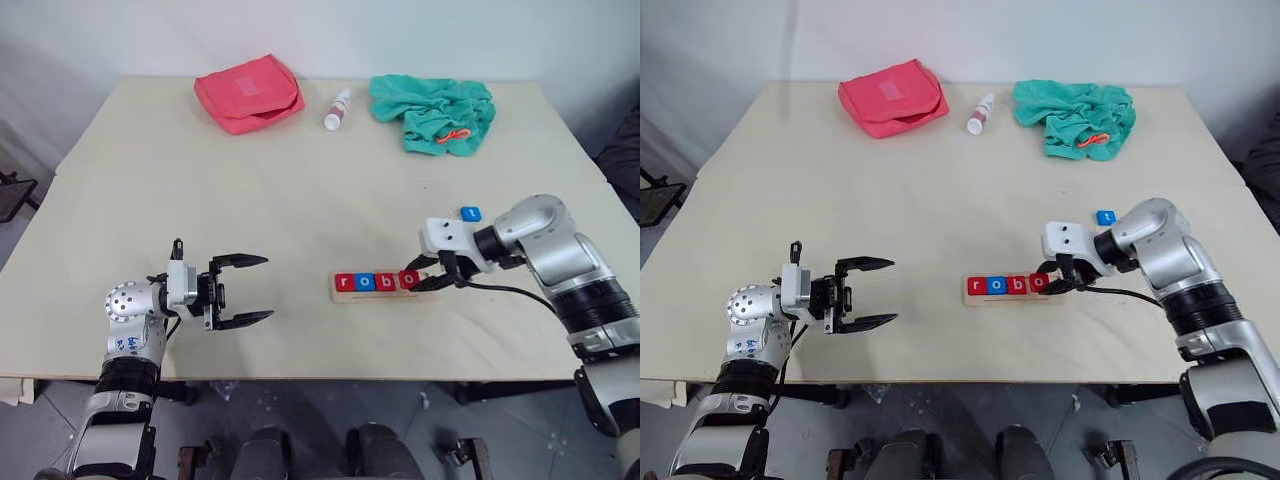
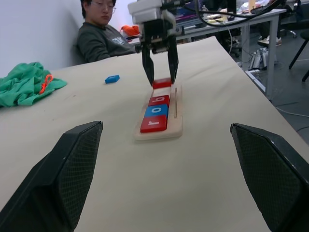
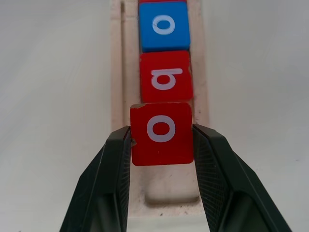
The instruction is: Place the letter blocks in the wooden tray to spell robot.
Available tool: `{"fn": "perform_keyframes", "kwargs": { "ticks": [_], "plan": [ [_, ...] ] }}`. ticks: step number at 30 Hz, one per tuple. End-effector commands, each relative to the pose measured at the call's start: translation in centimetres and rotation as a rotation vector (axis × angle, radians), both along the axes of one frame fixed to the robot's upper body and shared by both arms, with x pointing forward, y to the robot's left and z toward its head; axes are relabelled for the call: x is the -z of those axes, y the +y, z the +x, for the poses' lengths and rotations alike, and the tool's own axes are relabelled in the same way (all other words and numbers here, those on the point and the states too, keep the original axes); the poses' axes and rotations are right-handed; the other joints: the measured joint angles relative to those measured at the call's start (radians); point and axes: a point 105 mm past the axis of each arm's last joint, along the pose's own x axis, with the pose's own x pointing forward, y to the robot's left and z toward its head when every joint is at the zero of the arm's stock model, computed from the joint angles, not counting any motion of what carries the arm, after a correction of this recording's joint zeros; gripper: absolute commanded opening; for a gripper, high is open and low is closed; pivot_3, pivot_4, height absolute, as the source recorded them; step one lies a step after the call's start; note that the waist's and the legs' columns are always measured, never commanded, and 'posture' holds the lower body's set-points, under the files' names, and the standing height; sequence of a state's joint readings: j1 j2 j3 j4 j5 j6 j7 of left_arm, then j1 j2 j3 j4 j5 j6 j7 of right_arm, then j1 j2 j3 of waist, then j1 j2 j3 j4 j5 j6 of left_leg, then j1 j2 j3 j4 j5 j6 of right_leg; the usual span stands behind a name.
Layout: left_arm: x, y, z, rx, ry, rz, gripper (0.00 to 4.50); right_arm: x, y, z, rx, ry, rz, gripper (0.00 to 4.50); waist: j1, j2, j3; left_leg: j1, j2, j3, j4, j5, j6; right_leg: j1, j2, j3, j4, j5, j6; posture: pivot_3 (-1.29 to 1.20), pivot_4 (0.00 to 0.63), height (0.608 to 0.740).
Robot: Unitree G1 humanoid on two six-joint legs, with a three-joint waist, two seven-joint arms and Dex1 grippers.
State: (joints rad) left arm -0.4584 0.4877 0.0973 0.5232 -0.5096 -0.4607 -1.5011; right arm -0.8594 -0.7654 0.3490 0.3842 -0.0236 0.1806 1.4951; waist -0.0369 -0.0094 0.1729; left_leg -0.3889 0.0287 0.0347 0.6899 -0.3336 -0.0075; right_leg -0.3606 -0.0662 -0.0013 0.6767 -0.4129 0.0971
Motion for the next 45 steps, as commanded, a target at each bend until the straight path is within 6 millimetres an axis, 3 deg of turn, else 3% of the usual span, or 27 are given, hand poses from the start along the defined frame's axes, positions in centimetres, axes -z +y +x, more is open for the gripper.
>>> {"fn": "perform_keyframes", "kwargs": {
  "ticks": [1, 10, 19, 30, 40, 45],
  "plan": [
    [-0.2, 0.1, -0.8, 0.046, -0.034, 0.021, 4.50, -0.9, 0.4, 0.5, -0.016, -0.037, -0.002, 1.45, -0.003, 0.000, 0.000, 0.000, 0.000, 0.000, 0.000, 0.000, 0.000, 0.000, 0.000, 0.000, 0.001, 0.000, 0.000, 0.00, 0.150, 0.740],
    [-0.2, 0.3, -1.0, 0.039, -0.034, 0.021, 4.50, -0.9, 0.5, 0.7, -0.018, -0.032, -0.015, 1.45, -0.017, 0.000, 0.000, 0.000, 0.000, -0.001, 0.000, 0.000, 0.000, 0.000, -0.001, -0.003, 0.002, 0.000, 0.000, 0.00, 0.150, 0.740],
    [-0.3, 0.3, -0.7, 0.042, -0.035, 0.017, 4.50, -1.0, 1.2, 0.3, -0.040, -0.027, -0.002, 4.49, -0.019, 0.000, 0.000, 0.000, 0.000, -0.001, 0.000, 0.000, 0.000, 0.000, -0.001, -0.004, 0.002, 0.000, 0.000, 0.00, 0.150, 0.740],
    [-0.4, 0.5, -0.4, 0.032, -0.043, 0.022, 4.50, -2.5, 0.0, -0.8, 0.058, -0.063, 0.094, 4.49, -0.014, 0.000, 0.000, 0.000, 0.000, -0.002, 0.000, 0.000, 0.000, 0.001, -0.002, -0.006, 0.002, 0.000, 0.000, 0.00, 0.150, 0.740],
    [-0.5, 0.0, 0.2, 0.017, -0.039, 0.001, 4.50, -4.3, -7.2, -1.2, 0.585, -0.250, 0.414, 4.49, 0.009, 0.000, 0.000, -0.001, -0.002, -0.003, 0.000, 0.000, 0.000, 0.002, -0.005, -0.010, 0.000, 0.000, 0.000, 0.00, 0.150, 0.740],
    [-0.7, -0.7, 0.8, 0.036, -0.033, -0.007, 4.50, -4.6, -10.5, 0.0, 0.858, -0.380, 0.544, 4.49, 0.007, 0.000, 0.000, -0.001, -0.002, -0.001, 0.000, 0.000, 0.000, 0.002, -0.004, -0.009, 0.001, 0.000, 0.000, 0.00, 0.150, 0.740]
  ]
}}
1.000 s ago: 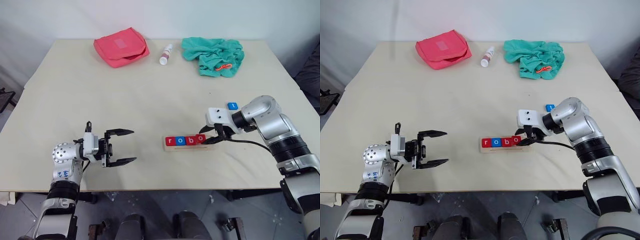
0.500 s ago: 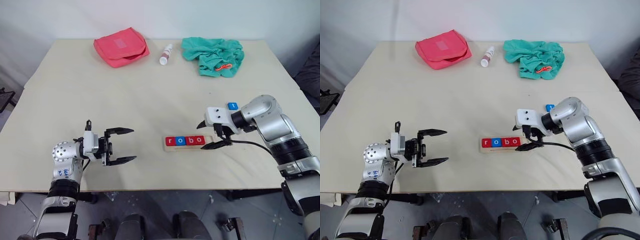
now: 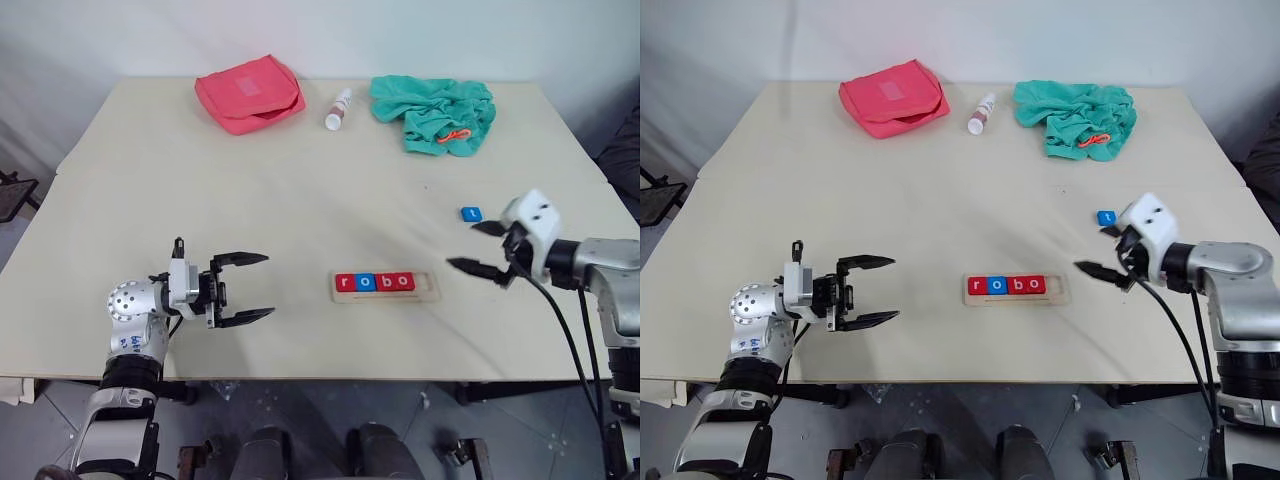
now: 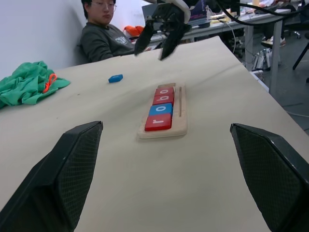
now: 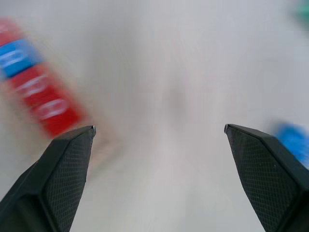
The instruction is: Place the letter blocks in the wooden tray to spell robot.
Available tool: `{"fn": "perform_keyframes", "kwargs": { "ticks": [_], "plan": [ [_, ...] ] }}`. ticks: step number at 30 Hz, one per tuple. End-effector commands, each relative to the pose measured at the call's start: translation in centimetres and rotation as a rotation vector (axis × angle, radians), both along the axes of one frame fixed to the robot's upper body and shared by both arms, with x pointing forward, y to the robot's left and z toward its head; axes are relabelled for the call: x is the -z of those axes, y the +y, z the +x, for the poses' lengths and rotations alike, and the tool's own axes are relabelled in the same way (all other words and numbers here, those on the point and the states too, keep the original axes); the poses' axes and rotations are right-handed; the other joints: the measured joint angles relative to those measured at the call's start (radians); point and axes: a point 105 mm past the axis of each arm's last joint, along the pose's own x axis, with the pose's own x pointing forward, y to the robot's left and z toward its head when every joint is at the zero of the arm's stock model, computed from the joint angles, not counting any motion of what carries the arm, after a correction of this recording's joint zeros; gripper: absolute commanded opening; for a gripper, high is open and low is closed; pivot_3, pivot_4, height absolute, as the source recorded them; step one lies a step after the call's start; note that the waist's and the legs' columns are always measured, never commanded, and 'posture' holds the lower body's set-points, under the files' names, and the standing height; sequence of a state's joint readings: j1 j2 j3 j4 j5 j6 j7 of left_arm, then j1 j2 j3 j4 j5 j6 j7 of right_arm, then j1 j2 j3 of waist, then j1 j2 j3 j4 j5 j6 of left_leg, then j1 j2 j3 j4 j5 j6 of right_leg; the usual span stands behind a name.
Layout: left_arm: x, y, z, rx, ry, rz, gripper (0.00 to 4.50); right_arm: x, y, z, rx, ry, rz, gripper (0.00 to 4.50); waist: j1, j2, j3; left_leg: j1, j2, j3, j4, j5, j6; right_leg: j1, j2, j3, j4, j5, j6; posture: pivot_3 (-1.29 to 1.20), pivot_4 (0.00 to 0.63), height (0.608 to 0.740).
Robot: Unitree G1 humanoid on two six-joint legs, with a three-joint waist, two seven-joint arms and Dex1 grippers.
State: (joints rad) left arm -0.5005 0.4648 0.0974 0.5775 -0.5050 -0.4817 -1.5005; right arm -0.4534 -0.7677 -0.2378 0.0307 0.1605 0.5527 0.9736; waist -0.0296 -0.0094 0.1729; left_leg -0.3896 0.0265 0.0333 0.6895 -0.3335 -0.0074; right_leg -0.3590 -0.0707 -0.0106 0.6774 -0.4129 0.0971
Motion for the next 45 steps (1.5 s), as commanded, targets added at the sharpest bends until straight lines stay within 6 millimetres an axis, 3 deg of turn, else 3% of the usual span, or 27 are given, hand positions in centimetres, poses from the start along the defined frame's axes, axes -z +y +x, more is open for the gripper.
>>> {"fn": "perform_keyframes", "kwargs": {
  "ticks": [1, 7, 20, 38, 42, 45],
  "plan": [
    [-0.5, -0.5, 0.2, 0.044, -0.026, 0.013, 4.50, -1.2, -1.7, 0.8, 0.154, -0.098, 0.071, 4.49, -0.001, 0.000, 0.000, 0.000, 0.000, 0.000, 0.000, 0.000, 0.000, 0.000, 0.000, 0.000, 0.000, 0.000, 0.000, 0.00, 0.150, 0.740],
    [-0.9, -1.3, 0.5, 0.072, -0.032, 0.008, 4.50, -0.6, -2.9, 3.6, 0.300, -0.118, 0.176, 4.49, -0.004, 0.000, 0.000, 0.000, 0.000, 0.001, -0.001, 0.000, 0.000, -0.001, 0.000, 0.001, 0.000, 0.000, 0.000, 0.00, 0.150, 0.740],
    [-0.6, -0.5, -0.3, 0.064, -0.023, 0.023, 4.50, 0.6, -3.7, 8.9, 0.392, -0.040, 0.215, 4.49, -0.028, 0.000, 0.000, 0.000, 0.000, 0.002, -0.003, 0.000, 0.000, -0.001, 0.000, 0.001, 0.000, 0.000, 0.000, 0.00, 0.150, 0.740],
    [-0.3, 0.2, -1.4, 0.010, -0.019, 0.019, 4.50, 3.5, -2.6, 10.4, 0.473, 0.039, 0.190, 4.49, -0.034, 0.000, 0.000, 0.000, 0.000, 0.001, -0.005, 0.000, 0.000, -0.001, 0.000, 0.000, 0.000, 0.000, 0.000, 0.00, 0.150, 0.740],
    [-0.3, 0.2, -1.4, 0.006, -0.021, 0.018, 4.50, 4.0, -2.7, 10.4, 0.512, 0.058, 0.206, 3.58, -0.033, 0.000, 0.000, 0.001, 0.000, 0.001, -0.005, 0.000, 0.000, -0.001, 0.000, 0.000, 0.000, 0.000, 0.000, 0.00, 0.150, 0.740],
    [-0.3, 0.2, -1.4, 0.003, -0.024, 0.017, 4.50, 4.2, -2.8, 10.4, 0.533, 0.065, 0.217, 2.53, -0.030, 0.000, 0.000, 0.001, 0.000, 0.001, -0.005, 0.000, 0.000, -0.001, 0.000, 0.000, 0.000, 0.000, 0.000, 0.00, 0.150, 0.740]
  ]
}}
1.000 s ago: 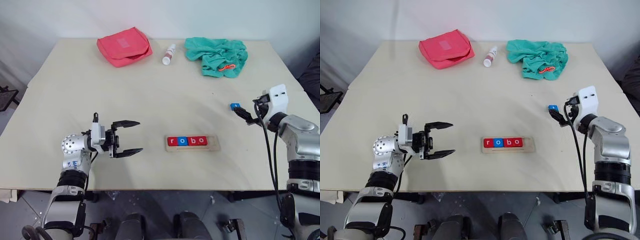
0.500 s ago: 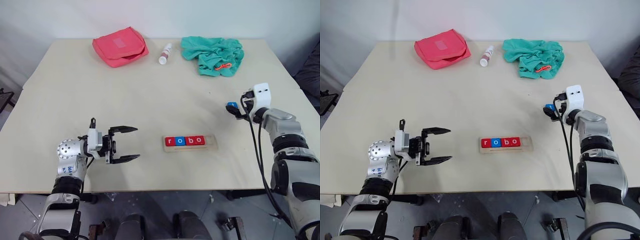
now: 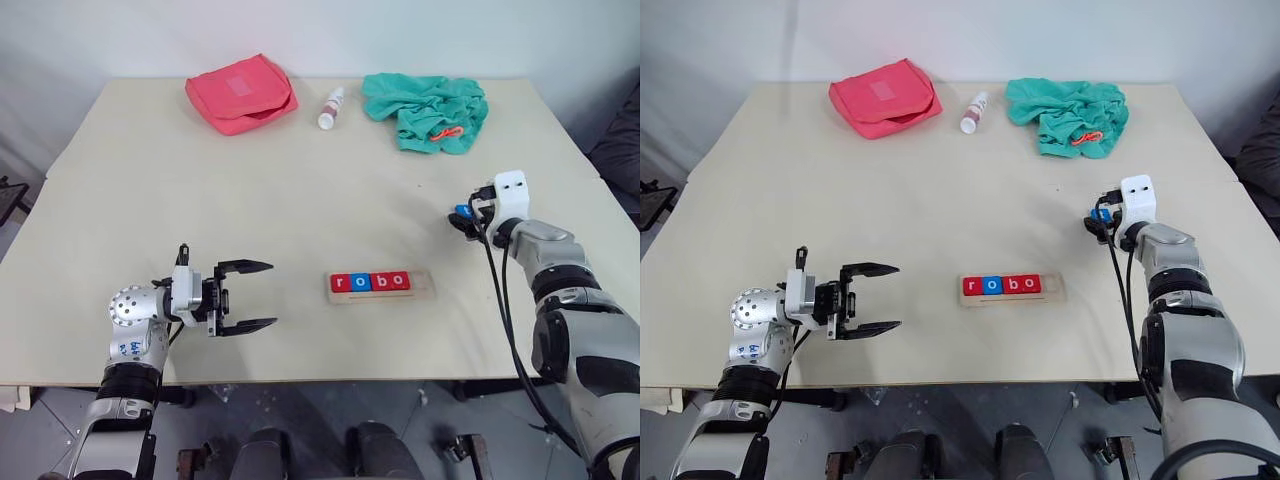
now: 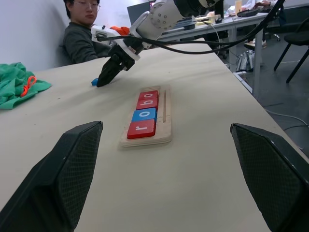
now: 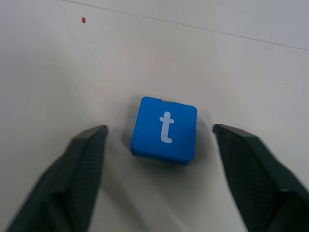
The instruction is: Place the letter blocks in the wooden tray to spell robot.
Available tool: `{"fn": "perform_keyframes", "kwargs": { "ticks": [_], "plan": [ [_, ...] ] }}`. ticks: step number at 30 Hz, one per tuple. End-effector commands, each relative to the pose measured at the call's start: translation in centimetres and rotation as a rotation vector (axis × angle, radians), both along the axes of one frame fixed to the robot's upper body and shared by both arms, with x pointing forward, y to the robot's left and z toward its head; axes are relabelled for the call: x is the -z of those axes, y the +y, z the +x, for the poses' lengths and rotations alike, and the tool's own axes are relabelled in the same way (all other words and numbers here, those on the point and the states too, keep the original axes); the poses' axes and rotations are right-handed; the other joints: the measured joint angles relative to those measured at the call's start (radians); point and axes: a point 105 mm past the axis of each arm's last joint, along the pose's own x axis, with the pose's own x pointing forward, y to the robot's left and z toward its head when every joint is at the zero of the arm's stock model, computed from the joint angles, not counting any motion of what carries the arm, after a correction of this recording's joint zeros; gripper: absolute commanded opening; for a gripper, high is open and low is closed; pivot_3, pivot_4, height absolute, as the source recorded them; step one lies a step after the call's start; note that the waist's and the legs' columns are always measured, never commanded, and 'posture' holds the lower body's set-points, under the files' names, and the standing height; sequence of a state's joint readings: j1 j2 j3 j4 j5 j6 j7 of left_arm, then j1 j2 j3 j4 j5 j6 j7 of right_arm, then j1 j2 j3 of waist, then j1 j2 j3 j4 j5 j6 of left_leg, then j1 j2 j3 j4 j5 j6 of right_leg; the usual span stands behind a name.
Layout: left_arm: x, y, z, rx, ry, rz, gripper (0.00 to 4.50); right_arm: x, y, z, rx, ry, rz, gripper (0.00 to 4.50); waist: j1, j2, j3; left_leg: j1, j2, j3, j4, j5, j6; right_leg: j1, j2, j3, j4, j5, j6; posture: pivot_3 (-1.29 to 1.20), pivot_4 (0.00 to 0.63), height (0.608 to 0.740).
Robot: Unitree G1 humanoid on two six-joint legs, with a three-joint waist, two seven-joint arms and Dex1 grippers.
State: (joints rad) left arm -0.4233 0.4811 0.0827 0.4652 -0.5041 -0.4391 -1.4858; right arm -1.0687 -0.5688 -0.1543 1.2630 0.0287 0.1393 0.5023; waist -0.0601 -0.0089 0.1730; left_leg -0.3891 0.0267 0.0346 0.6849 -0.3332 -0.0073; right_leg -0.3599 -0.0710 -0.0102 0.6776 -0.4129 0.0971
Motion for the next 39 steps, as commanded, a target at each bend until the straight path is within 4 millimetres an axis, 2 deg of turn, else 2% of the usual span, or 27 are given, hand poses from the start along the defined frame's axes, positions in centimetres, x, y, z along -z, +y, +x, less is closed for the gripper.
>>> {"fn": "perform_keyframes", "kwargs": {
  "ticks": [1, 3, 11, 14, 16, 23, 29, 32, 35, 39],
  "plan": [
    [-0.8, 0.4, -0.1, -0.016, -0.044, -0.009, 4.50, 0.0, -0.5, 0.0, 0.043, 0.003, 0.022, 2.16, 0.000, 0.000, 0.000, 0.000, 0.000, 0.000, 0.000, 0.000, 0.000, 0.000, 0.000, 0.000, 0.000, 0.000, 0.000, 0.00, 0.150, 0.740],
    [-0.8, 0.3, -0.1, -0.017, -0.045, -0.008, 4.50, 0.1, -0.5, 0.0, 0.044, 0.004, 0.024, 1.50, 0.001, 0.000, 0.000, 0.000, 0.000, 0.000, 0.000, 0.000, 0.000, 0.000, 0.000, 0.000, 0.000, 0.000, 0.000, 0.00, 0.150, 0.740],
    [-0.8, 0.5, -0.2, -0.015, -0.043, -0.009, 4.50, -1.1, -0.2, 0.0, 0.009, -0.065, 0.066, 1.47, 0.000, 0.000, 0.000, 0.000, 0.000, 0.000, 0.000, 0.000, 0.000, 0.000, 0.000, 0.000, 0.000, 0.000, 0.000, 0.00, 0.150, 0.740],
    [-0.7, 0.7, -0.4, -0.006, -0.035, -0.002, 4.50, -1.5, 0.6, -0.8, -0.027, -0.105, 0.084, 1.47, 0.001, 0.000, 0.000, 0.000, 0.000, 0.000, 0.000, 0.000, 0.000, 0.000, 0.000, 0.000, 0.000, 0.000, 0.000, 0.00, 0.150, 0.740],
    [-0.6, 0.9, -0.4, -0.004, -0.030, 0.002, 4.50, -1.6, 1.4, -2.2, -0.042, -0.124, 0.088, 1.47, 0.003, 0.000, 0.000, -0.001, 0.000, -0.001, -0.001, 0.000, 0.000, 0.000, 0.000, 0.000, 0.000, 0.000, 0.000, 0.00, 0.150, 0.740],
    [-0.4, 0.8, -0.2, 0.019, -0.018, 0.008, 4.50, -1.5, 3.6, -10.1, 0.007, -0.128, 0.104, 1.47, 0.019, 0.000, 0.000, -0.002, 0.000, -0.003, -0.001, 0.000, 0.000, -0.001, 0.000, -0.001, 0.001, 0.000, 0.000, 0.00, 0.150, 0.740],
    [-0.6, 0.5, 0.1, 0.032, -0.018, 0.006, 4.50, -1.1, 3.9, -13.1, 0.078, -0.109, 0.127, 1.47, 0.026, 0.000, 0.000, -0.001, 0.000, -0.001, -0.001, 0.000, -0.001, 0.000, 0.000, 0.000, -0.002, 0.000, 0.000, 0.00, 0.150, 0.740],
    [-0.7, 0.4, 0.3, 0.043, -0.018, 0.010, 4.50, 0.5, 3.4, -15.5, 0.142, -0.066, 0.151, 1.47, 0.033, 0.000, 0.000, -0.001, -0.001, -0.001, -0.002, 0.000, 0.000, 0.000, 0.000, 0.000, -0.002, 0.000, 0.000, 0.00, 0.150, 0.740],
    [-0.7, 0.4, 0.5, 0.045, -0.019, 0.011, 4.50, 1.4, 3.3, -16.6, 0.159, -0.039, 0.155, 1.47, 0.033, 0.000, 0.000, -0.001, -0.002, -0.002, -0.003, 0.000, 0.000, 0.000, 0.000, 0.001, -0.002, 0.000, 0.000, 0.00, 0.150, 0.740],
    [-0.8, 0.3, 0.6, 0.051, -0.020, 0.011, 4.50, 2.0, 3.2, -17.1, 0.172, -0.025, 0.158, 1.47, 0.027, 0.000, 0.000, 0.000, -0.003, -0.001, -0.003, 0.001, 0.000, 0.000, -0.001, 0.002, -0.003, 0.000, 0.000, 0.00, 0.150, 0.740]
  ]
}}
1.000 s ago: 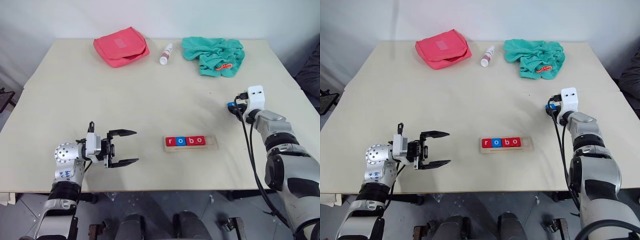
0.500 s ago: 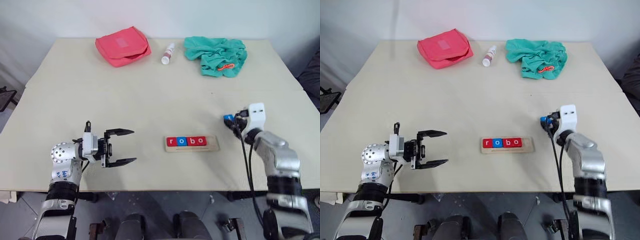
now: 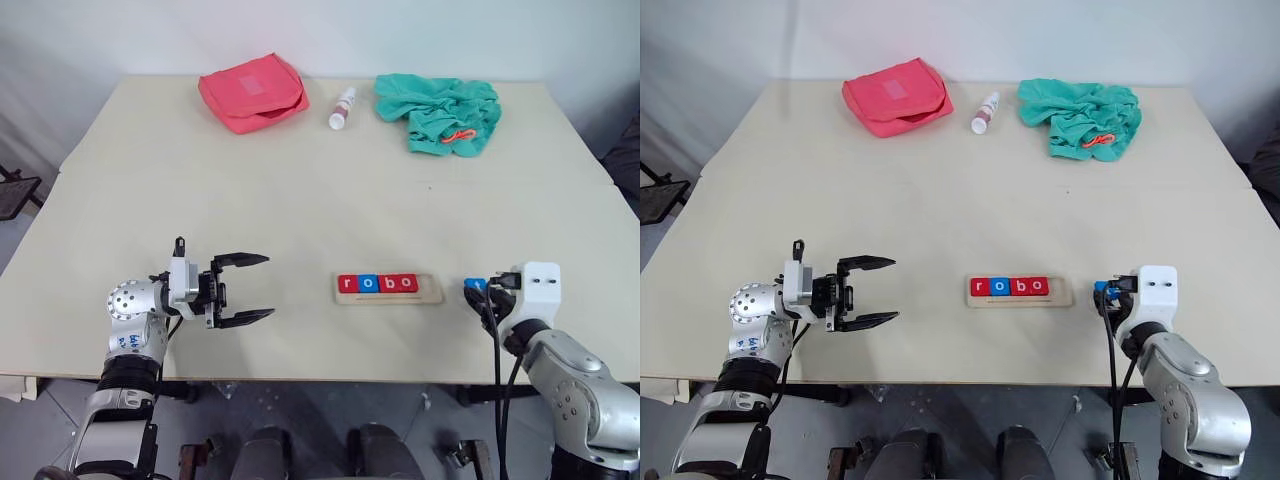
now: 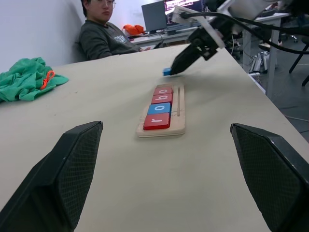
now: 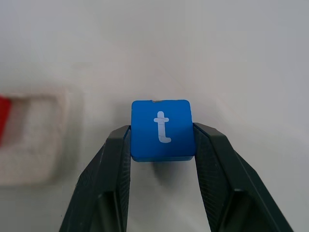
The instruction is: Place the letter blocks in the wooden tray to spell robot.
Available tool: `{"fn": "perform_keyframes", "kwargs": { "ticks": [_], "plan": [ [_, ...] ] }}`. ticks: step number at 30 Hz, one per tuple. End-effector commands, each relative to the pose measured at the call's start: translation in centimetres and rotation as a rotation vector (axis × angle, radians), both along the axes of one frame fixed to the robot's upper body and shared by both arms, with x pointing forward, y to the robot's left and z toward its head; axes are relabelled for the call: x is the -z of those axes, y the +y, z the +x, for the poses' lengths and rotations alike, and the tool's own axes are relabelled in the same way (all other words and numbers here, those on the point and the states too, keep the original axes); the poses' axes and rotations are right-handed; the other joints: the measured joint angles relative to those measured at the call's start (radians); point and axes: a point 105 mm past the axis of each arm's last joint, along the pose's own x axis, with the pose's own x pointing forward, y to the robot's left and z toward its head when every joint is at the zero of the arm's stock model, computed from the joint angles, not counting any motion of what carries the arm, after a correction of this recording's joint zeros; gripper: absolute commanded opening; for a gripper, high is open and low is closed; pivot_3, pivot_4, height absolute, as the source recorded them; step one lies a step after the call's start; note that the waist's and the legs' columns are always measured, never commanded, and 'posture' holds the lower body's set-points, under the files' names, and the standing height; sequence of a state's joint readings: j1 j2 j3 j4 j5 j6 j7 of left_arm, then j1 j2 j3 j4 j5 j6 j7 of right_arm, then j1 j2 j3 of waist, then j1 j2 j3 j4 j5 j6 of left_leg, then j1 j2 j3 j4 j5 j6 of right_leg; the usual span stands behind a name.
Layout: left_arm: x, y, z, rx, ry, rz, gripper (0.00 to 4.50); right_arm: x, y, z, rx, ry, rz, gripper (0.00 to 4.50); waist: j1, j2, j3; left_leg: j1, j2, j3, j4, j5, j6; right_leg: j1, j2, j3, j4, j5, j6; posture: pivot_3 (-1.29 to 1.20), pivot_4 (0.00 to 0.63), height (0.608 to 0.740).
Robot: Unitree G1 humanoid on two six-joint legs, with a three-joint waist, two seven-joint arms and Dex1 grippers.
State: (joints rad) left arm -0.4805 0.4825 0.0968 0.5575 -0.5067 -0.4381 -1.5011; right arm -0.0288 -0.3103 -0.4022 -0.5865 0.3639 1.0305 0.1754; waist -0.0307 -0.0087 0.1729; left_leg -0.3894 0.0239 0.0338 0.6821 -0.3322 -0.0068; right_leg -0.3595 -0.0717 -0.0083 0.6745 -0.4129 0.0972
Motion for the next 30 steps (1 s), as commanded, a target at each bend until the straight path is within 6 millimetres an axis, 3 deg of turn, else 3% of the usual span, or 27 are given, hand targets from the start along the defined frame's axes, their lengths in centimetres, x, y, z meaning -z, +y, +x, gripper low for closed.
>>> {"fn": "perform_keyframes", "kwargs": {
  "ticks": [1, 9, 11, 16, 20, 30],
  "plan": [
    [-0.5, -0.3, -0.5, 0.071, -0.043, 0.027, 4.50, -1.1, -0.2, -0.2, 0.018, -0.052, -0.007, 1.47, -0.003, 0.000, 0.000, 0.000, 0.000, 0.000, 0.000, 0.000, 0.000, 0.000, 0.000, 0.000, 0.000, 0.000, 0.000, 0.00, 0.150, 0.740],
    [-0.6, -0.2, -0.4, 0.070, -0.045, 0.028, 4.50, -1.1, -0.9, -0.2, 0.027, -0.059, -0.016, 4.06, 0.001, 0.000, 0.000, 0.000, 0.000, 0.000, 0.000, 0.000, 0.000, 0.000, 0.001, 0.001, 0.000, 0.000, 0.000, 0.00, 0.150, 0.740],
    [-0.7, -0.2, -0.4, 0.070, -0.046, 0.029, 4.50, -1.4, -0.8, -0.3, 0.001, -0.061, -0.022, 4.47, 0.001, 0.000, 0.000, 0.000, 0.000, 0.000, 0.000, 0.000, 0.000, 0.000, 0.000, 0.001, 0.000, 0.000, 0.000, 0.00, 0.150, 0.740],
    [-0.7, -0.1, -0.4, 0.066, -0.046, 0.029, 4.50, -2.6, -0.4, -0.4, -0.170, -0.052, -0.110, 4.47, 0.002, 0.000, 0.000, 0.000, 0.000, 0.001, 0.000, 0.000, 0.000, 0.000, 0.000, 0.001, 0.000, 0.000, 0.000, 0.00, 0.150, 0.740],
    [-0.7, -0.2, -0.4, 0.071, -0.046, 0.027, 4.50, -3.5, -0.3, -0.3, -0.452, 0.023, -0.269, 4.47, 0.002, 0.000, 0.000, 0.001, -0.001, 0.002, 0.000, 0.000, 0.000, 0.000, 0.000, 0.002, -0.001, 0.000, 0.000, 0.00, 0.150, 0.740],
    [-0.3, 0.0, -1.2, 0.106, -0.030, 0.037, 4.50, -3.8, -3.1, 1.0, -0.937, 0.232, -0.622, 4.47, 0.000, -0.001, 0.001, 0.001, 0.000, 0.002, 0.001, 0.000, 0.001, 0.002, 0.001, 0.001, -0.004, 0.000, 0.000, 0.00, 0.150, 0.740]
  ]
}}
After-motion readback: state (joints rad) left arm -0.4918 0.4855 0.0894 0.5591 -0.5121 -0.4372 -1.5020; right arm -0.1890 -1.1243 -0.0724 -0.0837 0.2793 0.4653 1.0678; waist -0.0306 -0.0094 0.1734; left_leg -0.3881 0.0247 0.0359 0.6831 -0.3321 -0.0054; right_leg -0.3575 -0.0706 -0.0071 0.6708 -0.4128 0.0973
